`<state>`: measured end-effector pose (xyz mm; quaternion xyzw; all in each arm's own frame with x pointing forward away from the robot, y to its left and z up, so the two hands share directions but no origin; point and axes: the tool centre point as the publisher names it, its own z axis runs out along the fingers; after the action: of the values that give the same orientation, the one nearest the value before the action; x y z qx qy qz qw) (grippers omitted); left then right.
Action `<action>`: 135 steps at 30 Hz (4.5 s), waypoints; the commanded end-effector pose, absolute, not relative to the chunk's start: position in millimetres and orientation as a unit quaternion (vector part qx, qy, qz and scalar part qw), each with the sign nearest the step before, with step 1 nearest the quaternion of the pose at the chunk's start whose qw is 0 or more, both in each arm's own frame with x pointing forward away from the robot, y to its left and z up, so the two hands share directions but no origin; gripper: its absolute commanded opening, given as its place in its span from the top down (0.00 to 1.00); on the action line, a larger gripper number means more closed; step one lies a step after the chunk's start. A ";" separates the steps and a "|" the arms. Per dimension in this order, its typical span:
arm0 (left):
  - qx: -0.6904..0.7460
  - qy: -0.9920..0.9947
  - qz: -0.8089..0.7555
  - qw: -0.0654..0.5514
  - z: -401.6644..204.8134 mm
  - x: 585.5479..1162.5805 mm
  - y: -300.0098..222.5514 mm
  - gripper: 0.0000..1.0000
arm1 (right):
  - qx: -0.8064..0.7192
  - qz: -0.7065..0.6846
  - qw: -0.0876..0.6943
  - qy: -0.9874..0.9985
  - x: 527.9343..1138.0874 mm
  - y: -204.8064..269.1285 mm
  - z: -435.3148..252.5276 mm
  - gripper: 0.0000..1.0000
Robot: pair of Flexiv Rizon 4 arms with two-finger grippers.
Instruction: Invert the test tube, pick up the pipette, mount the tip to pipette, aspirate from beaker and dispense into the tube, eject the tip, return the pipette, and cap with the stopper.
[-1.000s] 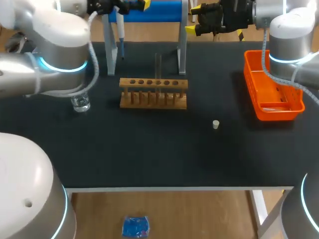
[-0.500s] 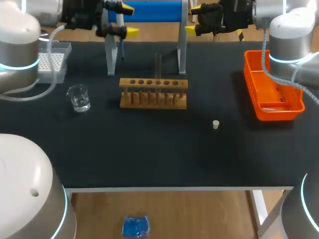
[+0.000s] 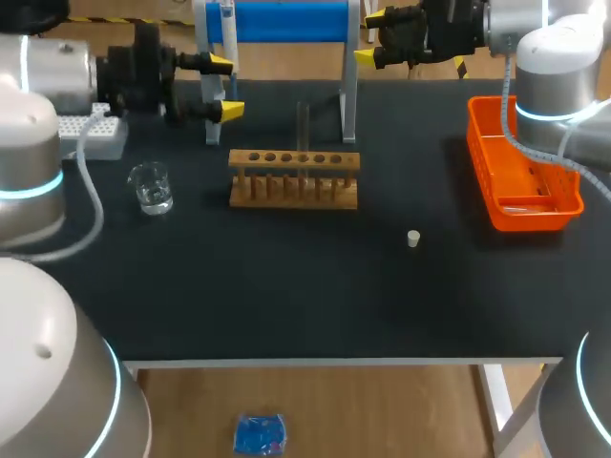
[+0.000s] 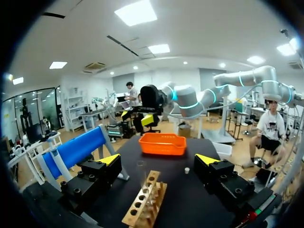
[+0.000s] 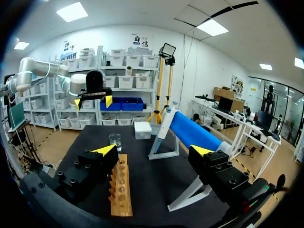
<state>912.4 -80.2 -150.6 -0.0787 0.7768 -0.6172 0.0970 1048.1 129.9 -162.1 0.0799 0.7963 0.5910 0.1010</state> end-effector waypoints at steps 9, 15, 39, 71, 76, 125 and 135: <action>-0.266 0.727 -0.575 0.265 -168.3 897.6 -102.1 0.00 | 0.080 0.590 0.101 0.797 1048.0 129.6 -161.5 0.00; -0.272 0.730 -0.573 0.256 -179.5 911.6 -107.5 0.00 | 0.080 0.590 0.101 0.797 1048.0 129.6 -161.5 0.00; -0.281 0.741 -0.563 0.233 -197.6 912.1 -120.9 0.00 | 0.080 0.590 0.101 0.797 1048.0 129.6 -161.5 0.00; -0.281 0.743 -0.568 0.216 -210.3 909.0 -125.1 0.00 | 0.080 0.590 0.101 0.797 1048.0 129.6 -161.5 0.00; -0.281 0.743 -0.568 0.216 -210.3 909.0 -125.1 0.00 | 0.073 0.571 0.108 0.811 1027.8 117.3 -163.4 0.00; -0.281 0.743 -0.568 0.216 -210.3 909.0 -125.1 0.00 | 0.115 0.512 0.086 0.847 797.7 -19.6 -342.4 0.00; -0.281 0.743 -0.568 0.216 -210.3 909.0 -125.1 0.00 | 0.142 0.504 0.099 0.846 805.7 -0.8 -368.7 0.00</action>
<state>908.4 -126.1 -209.9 -0.2823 0.7425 -0.5672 0.2174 801.4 -11.3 -358.9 0.1380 0.8452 0.5083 0.0908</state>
